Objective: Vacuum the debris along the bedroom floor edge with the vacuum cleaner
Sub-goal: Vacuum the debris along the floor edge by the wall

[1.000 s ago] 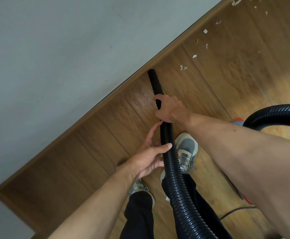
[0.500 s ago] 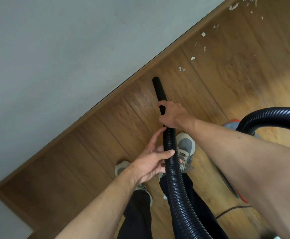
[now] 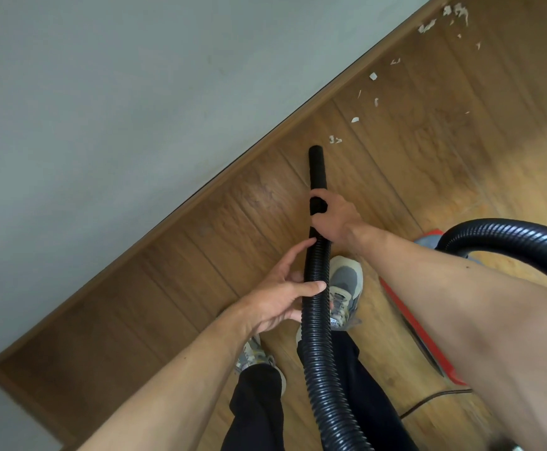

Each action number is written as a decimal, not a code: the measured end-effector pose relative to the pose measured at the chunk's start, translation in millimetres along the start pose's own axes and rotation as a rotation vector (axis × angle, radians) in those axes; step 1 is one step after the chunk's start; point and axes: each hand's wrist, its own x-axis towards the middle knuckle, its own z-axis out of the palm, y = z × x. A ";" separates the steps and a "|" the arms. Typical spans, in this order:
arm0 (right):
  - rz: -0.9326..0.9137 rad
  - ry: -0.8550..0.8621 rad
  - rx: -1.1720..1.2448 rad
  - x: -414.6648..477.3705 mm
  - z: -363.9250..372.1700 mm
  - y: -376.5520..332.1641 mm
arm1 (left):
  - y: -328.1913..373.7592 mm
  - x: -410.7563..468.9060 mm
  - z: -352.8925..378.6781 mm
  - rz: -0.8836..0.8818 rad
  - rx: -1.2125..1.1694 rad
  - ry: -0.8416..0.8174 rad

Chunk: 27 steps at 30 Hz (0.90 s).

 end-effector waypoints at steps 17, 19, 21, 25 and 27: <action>0.076 -0.006 0.221 7.0 -62.1 11.2 | 47.5 20.8 41.4 -0.084 0.129 -0.028; 0.082 -0.011 0.227 8.4 -70.6 11.7 | 54.8 22.7 47.9 -0.090 0.163 -0.028; 0.085 -0.016 0.232 9.7 -78.2 12.4 | 61.2 24.5 52.8 -0.099 0.202 -0.031; 0.083 -0.032 0.232 10.1 -89.8 12.3 | 73.3 29.1 59.6 -0.115 0.366 -0.043; 0.073 -0.038 0.250 11.5 -94.7 10.7 | 79.4 31.3 62.3 -0.127 0.397 -0.051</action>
